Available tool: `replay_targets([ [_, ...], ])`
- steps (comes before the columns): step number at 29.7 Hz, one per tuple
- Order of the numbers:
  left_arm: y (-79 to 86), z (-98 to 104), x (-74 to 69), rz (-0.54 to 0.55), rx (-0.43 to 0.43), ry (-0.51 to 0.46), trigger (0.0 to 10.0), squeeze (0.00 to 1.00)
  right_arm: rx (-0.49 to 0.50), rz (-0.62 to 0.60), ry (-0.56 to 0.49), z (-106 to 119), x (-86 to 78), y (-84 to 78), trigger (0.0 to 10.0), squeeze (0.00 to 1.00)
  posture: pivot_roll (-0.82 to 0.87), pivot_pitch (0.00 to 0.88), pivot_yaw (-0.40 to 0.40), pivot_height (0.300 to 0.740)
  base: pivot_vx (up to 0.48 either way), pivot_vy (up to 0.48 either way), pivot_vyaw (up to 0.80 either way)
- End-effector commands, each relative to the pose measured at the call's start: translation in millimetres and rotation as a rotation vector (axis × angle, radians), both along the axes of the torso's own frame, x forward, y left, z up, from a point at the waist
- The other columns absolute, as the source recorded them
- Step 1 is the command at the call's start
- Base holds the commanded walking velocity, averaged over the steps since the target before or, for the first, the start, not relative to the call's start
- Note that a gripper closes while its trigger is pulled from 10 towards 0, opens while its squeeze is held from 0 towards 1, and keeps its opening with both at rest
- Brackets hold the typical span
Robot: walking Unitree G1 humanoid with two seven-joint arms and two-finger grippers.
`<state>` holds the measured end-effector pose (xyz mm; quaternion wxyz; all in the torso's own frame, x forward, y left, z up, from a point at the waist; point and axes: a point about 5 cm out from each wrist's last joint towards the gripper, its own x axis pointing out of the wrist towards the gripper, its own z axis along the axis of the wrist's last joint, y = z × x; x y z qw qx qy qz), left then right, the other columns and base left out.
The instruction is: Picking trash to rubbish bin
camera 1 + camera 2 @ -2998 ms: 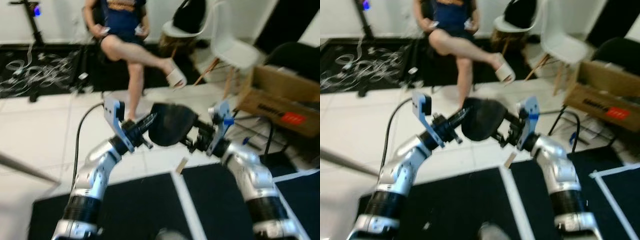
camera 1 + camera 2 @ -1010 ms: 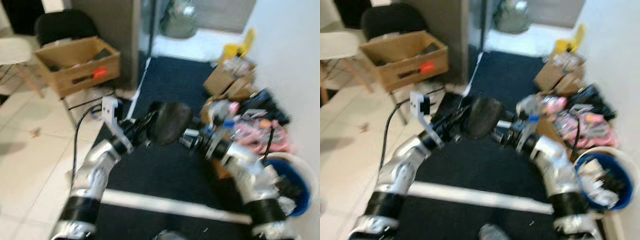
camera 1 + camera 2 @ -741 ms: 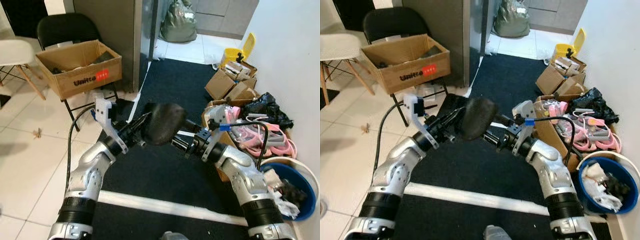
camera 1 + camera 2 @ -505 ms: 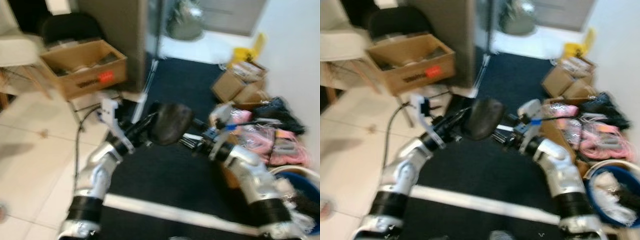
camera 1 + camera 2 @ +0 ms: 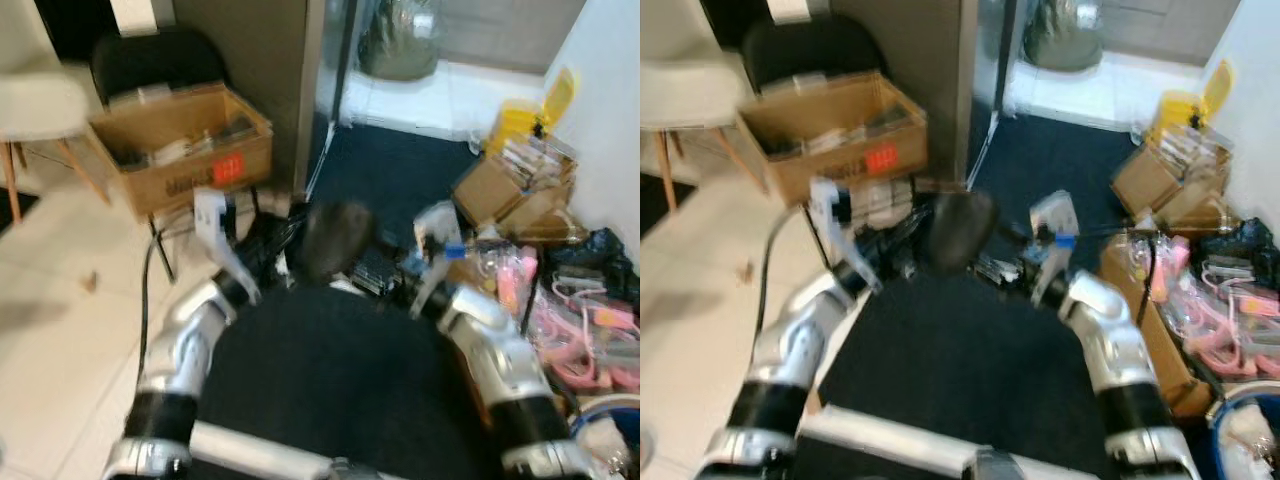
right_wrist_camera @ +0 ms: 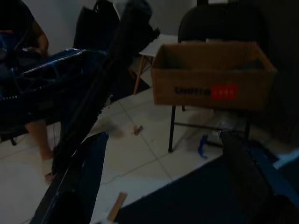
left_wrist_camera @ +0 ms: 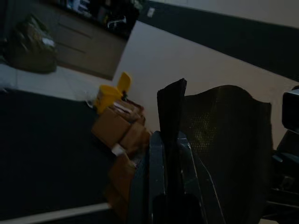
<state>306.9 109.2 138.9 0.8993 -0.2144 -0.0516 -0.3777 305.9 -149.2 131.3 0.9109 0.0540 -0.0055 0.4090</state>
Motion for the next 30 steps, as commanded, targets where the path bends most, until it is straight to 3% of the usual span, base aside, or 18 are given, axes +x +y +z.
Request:
replay_targets([
  [1, 1.2, -2.1, -1.2, 0.004, -0.011, 0.006, 10.0, 0.00, -0.002, 0.008, -0.006, -0.2, -0.7, 2.3, 10.0, 0.00, -0.07, 0.000, -0.045, 0.740, 0.480, 0.000, 0.00],
  [8, 1.4, -2.0, -1.4, 0.006, -0.011, 0.005, 10.0, 0.00, -0.003, 0.014, -0.015, 0.8, -1.0, 2.6, 10.0, 0.00, -0.06, 0.000, -0.043, 0.740, 0.480, 0.000, 0.00],
  [14, 1.0, -0.9, -1.7, 0.005, -0.009, 0.002, 10.0, 0.00, -0.014, 0.039, -0.030, 3.5, -2.1, 3.7, 10.0, 0.00, -0.06, 0.000, -0.045, 0.740, 0.480, 0.000, 0.71],
  [22, 1.7, -1.4, -1.2, 0.011, -0.010, 0.003, 10.0, 0.00, -0.006, 0.017, -0.026, 4.1, -1.5, 3.2, 10.0, 0.00, -0.06, 0.000, -0.043, 0.740, 0.480, 0.000, 0.00],
  [30, 14.0, -5.5, 4.3, 0.091, 0.023, 0.012, 10.0, 0.00, -0.022, 0.021, -0.037, 5.5, -1.4, 2.1, 10.0, 0.00, -0.06, 0.000, -0.045, 0.740, 0.480, 0.000, 0.00],
])
